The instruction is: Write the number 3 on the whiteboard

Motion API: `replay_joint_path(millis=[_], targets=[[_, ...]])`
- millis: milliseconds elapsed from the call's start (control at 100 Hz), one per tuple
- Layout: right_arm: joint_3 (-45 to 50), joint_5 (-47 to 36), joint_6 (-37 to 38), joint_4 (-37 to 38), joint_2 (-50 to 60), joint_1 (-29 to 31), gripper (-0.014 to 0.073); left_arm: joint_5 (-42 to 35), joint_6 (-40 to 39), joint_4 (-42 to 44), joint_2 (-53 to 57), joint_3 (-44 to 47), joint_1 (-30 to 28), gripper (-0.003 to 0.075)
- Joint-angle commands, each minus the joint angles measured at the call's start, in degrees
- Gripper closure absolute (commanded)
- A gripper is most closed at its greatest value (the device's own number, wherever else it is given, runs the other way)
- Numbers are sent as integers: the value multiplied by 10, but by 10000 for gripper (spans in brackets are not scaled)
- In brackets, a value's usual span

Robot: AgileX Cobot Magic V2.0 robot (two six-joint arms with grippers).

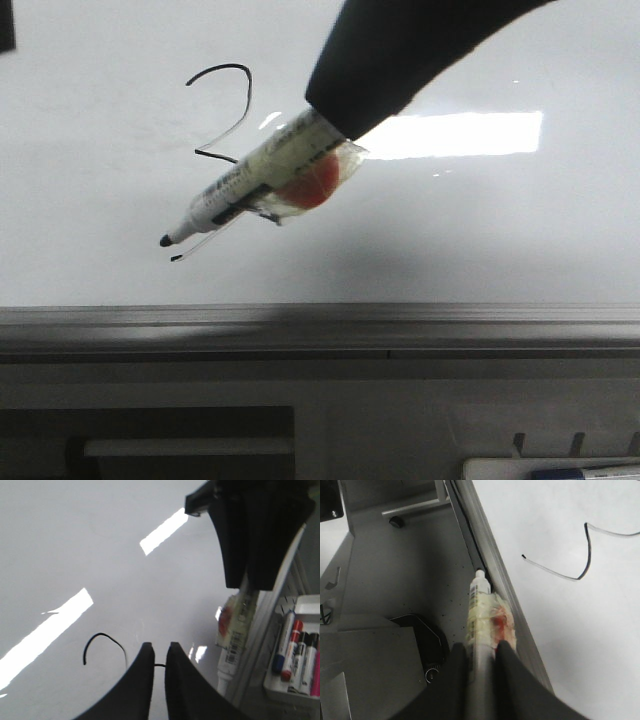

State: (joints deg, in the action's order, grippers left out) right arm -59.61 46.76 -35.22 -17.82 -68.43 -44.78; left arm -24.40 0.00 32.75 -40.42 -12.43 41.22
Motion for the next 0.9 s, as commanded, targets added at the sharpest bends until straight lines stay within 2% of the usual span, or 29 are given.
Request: replay_joint_path(millis=[0, 80, 150, 490, 750, 890], targets=[[-19, -20, 0, -5, 10, 0, 653, -51, -6, 38, -25, -18, 2, 527], [-23, -20, 0, -4, 6, 0, 653, -61, -6, 43, -48, -21, 2, 387], [-32, -19, 0, -2, 1, 0, 653, -61, -6, 44, -70, -27, 2, 344], [-82, 5, 0, 4, -37, -8, 653, -61, 0, 77, -158, -82, 2, 346], [-110, 26, 0, 6, -48, -25, 653, -33, 0, 89, -172, -83, 2, 347], [-110, 26, 0, 6, -48, -25, 653, -27, 0, 89, -172, -83, 2, 372]])
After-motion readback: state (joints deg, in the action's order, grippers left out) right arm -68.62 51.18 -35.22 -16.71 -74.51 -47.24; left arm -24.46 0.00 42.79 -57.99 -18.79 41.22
